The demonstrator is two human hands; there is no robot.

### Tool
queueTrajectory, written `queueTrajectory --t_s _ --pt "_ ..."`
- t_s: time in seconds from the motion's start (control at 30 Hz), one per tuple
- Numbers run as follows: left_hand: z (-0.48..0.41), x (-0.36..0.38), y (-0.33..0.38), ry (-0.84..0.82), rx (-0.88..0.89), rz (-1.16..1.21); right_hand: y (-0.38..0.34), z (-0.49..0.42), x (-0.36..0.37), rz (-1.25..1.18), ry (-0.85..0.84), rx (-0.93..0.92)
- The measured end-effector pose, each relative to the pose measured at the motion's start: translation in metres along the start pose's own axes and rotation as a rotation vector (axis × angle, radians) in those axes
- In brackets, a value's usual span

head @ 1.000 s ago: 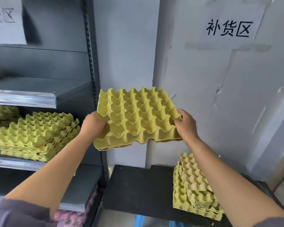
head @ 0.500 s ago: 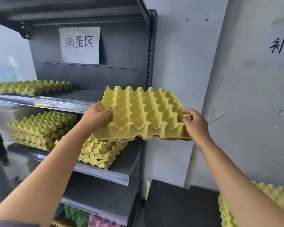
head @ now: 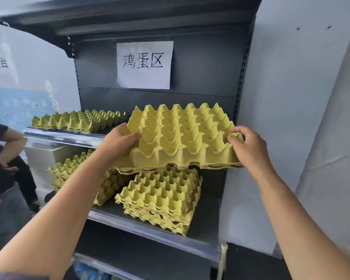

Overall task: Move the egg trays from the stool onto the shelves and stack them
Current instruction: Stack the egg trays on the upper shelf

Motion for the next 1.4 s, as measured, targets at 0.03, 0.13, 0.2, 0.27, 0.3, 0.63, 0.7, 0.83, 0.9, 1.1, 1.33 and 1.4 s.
queueTrajectory --t_s 0.03,0.13,0.2,0.27,0.3,0.63,0.7,0.83,0.9,1.1,1.33,1.4 --pt "-0.013 -0.006 -0.006 0.016 -0.002 -0.006 -0.006 -0.006 0.012 0.012 -0.004 -0.016" --pt "-0.051 -0.019 -0.021 0.013 -0.026 -0.034 -0.017 -0.026 0.044 0.039 -0.003 -0.043" --pt "-0.075 -0.025 -0.029 0.005 -0.028 -0.038 -0.021 -0.039 0.063 0.04 -0.006 -0.054" --pt "-0.1 -0.03 -0.037 -0.008 -0.013 -0.033 -0.024 -0.053 0.082 0.043 -0.003 -0.064" --pt "-0.111 -0.033 -0.04 -0.009 -0.019 -0.027 -0.025 -0.059 0.091 0.051 0.0 -0.067" --pt "-0.197 -0.008 -0.055 -0.146 -0.019 -0.022 -0.007 -0.097 0.129 0.225 -0.001 0.014" --pt "-0.205 0.007 -0.053 -0.208 -0.012 -0.009 -0.001 -0.097 0.126 0.302 -0.026 0.06" --pt "-0.215 0.024 -0.057 -0.316 -0.024 -0.059 0.006 -0.097 0.126 0.417 -0.069 0.122" --pt "-0.222 0.025 -0.059 -0.364 -0.026 -0.053 0.007 -0.099 0.128 0.441 -0.049 0.126" --pt "-0.242 0.026 -0.052 -0.411 -0.013 -0.037 0.007 -0.104 0.133 0.448 0.033 0.147" --pt "-0.241 0.042 -0.07 -0.435 0.019 -0.012 0.014 -0.096 0.134 0.563 0.01 0.164" --pt "-0.242 0.042 -0.068 -0.431 0.027 -0.026 0.013 -0.093 0.132 0.595 0.018 0.15"
Point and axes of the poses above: each hand's wrist, its own z-axis away from the middle knuckle, its own x-axis out of the palm, y = z × x, the point moved 3 cm from there along -z, towards the middle knuckle, and after that the axes turned 2 degrees about y, right-handed, at the moved point
